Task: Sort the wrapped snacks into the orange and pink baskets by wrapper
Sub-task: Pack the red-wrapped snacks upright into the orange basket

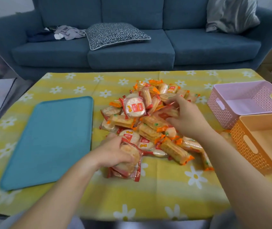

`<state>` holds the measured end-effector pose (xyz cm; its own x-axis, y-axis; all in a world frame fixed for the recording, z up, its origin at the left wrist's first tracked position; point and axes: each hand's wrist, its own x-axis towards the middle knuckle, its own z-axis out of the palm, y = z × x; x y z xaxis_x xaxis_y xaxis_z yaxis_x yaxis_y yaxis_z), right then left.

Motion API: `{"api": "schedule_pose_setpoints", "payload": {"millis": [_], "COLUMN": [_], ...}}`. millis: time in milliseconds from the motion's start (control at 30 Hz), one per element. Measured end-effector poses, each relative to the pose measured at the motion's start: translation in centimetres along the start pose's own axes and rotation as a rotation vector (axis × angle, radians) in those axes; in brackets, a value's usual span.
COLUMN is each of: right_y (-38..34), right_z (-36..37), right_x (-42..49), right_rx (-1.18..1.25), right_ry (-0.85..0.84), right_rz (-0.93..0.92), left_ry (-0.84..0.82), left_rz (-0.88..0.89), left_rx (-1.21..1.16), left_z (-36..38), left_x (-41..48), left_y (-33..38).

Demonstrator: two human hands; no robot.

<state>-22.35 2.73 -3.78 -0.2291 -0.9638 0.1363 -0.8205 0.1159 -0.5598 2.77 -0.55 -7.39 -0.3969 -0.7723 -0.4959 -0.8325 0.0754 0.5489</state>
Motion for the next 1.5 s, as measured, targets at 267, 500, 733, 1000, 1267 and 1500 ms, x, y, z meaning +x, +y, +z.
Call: {"api": "schedule_pose_setpoints", "payload": {"millis": [267, 500, 733, 1000, 1267, 1500], "right_y": [-3.4, -3.4, -1.7, -0.9, -1.0, 0.3], "right_z": [3.5, 5.7, 5.3, 7.2, 4.8, 5.1], "right_x": [-1.6, -2.7, -2.1, -1.9, -1.1, -1.6], "right_rx": [0.670, 0.340, -0.021, 0.303, 0.321, -0.078], "right_ry": [-0.135, -0.398, -0.304, -0.285, -0.238, -0.575], "right_rz": [0.330, 0.334, 0.349, 0.362, 0.324, 0.165], "left_ry": [0.131, 0.099, 0.048, 0.125, 0.203, 0.105], "left_rz": [0.003, -0.062, -0.119, -0.094, -0.045, -0.081], "left_rx": [0.188, -0.052, -0.665, -0.627, -0.502, -0.331], "left_z": [1.8, -0.2, -3.4, -0.6, -2.0, -2.4], "left_x": [-0.7, -0.9, 0.1, 3.5, 2.9, 2.4], "left_y": [-0.3, -2.3, -4.2, -2.9, -2.7, -4.6]}}
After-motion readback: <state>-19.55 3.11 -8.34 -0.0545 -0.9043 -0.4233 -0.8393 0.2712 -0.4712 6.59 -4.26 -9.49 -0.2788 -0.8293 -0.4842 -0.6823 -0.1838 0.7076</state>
